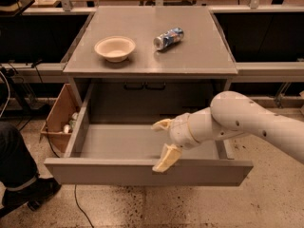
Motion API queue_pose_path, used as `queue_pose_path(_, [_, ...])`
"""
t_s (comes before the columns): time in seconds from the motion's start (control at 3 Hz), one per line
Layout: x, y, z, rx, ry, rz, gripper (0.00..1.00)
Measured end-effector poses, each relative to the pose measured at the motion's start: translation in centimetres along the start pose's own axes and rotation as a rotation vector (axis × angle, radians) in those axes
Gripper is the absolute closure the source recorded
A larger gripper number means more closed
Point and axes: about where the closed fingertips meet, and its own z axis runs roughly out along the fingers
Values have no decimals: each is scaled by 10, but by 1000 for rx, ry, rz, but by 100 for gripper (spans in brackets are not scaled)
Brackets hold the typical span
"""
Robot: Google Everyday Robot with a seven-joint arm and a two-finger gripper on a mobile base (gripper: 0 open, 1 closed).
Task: Close top drawer
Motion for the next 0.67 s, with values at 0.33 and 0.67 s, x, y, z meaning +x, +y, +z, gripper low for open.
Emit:
queue_pose_path(0.33, [-5,-2,3,0,-10,-8,62])
queue_pose_path(0.67, [-6,-1,2,0,-10,-8,85])
